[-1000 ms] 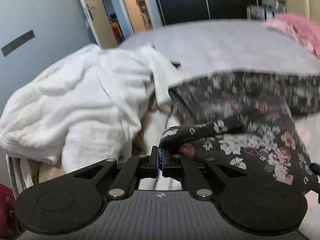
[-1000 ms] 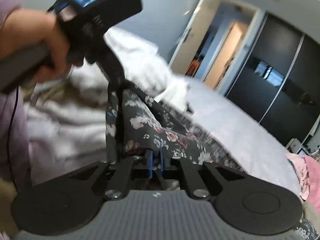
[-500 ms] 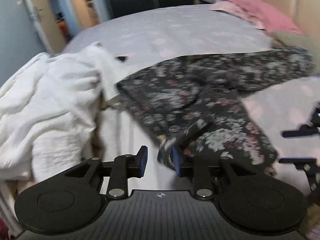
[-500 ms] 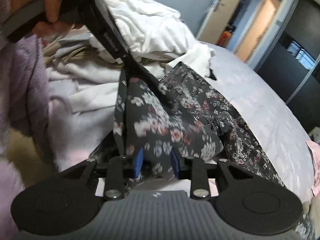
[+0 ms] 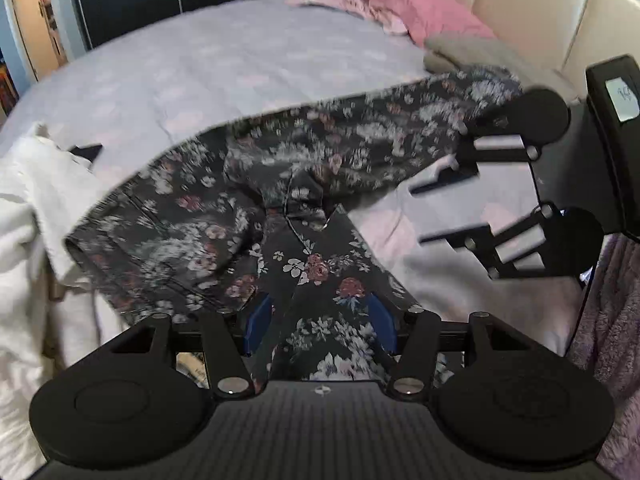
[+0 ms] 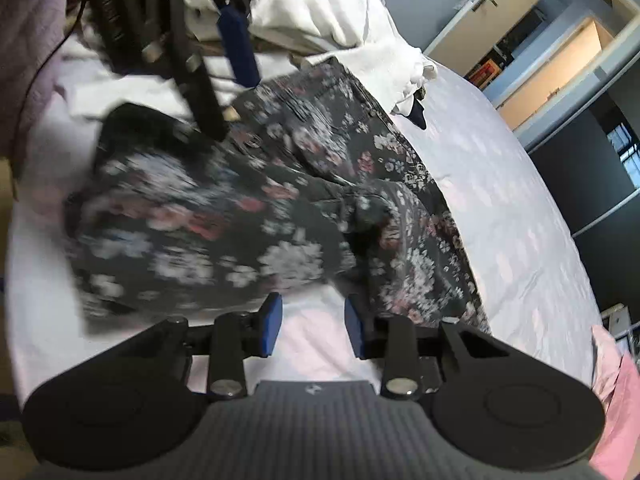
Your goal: Fold clothes
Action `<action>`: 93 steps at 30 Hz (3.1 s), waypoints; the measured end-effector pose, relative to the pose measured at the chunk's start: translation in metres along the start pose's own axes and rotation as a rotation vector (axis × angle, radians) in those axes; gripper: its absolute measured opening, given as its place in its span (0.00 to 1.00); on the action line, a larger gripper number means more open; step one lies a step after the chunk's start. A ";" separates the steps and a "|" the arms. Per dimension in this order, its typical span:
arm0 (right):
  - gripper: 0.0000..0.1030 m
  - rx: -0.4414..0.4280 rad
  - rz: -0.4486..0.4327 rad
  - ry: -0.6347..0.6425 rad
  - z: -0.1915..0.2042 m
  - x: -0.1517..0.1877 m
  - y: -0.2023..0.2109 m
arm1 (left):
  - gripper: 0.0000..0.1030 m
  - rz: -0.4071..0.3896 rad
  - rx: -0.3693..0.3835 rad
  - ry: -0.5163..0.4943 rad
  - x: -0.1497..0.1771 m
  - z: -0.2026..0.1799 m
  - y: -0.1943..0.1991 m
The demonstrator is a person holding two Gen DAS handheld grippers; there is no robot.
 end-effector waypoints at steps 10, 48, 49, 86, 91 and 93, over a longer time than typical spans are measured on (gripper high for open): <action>0.35 0.092 -0.031 0.491 0.014 0.002 -0.054 | 0.37 0.081 0.076 0.123 0.008 0.013 -0.049; 0.07 0.101 0.078 0.509 0.097 0.059 0.041 | 0.46 0.137 0.035 0.583 0.080 0.097 -0.054; 0.07 0.105 0.084 0.514 0.097 0.060 0.040 | 0.34 0.131 0.033 0.574 0.079 0.094 -0.053; 0.11 0.147 0.443 -0.037 0.017 0.202 0.116 | 0.20 0.000 -0.477 0.374 0.069 0.169 0.046; 0.13 0.199 0.358 -0.264 -0.014 0.200 0.124 | 0.24 -0.005 -0.460 0.354 0.065 0.160 0.043; 0.21 0.219 0.324 -0.331 -0.026 0.193 0.120 | 0.25 0.000 -0.462 0.353 0.064 0.158 0.038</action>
Point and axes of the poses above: each gripper's, at about its wrist camera, not at the fingertips, and y roughly against the way its jaws point, z to its left, x to its underside, the point moved 8 cm from there along -y, roughly the way its jaws point, and after that the axes turned 11 degrees about y, right-handed, at the moved point
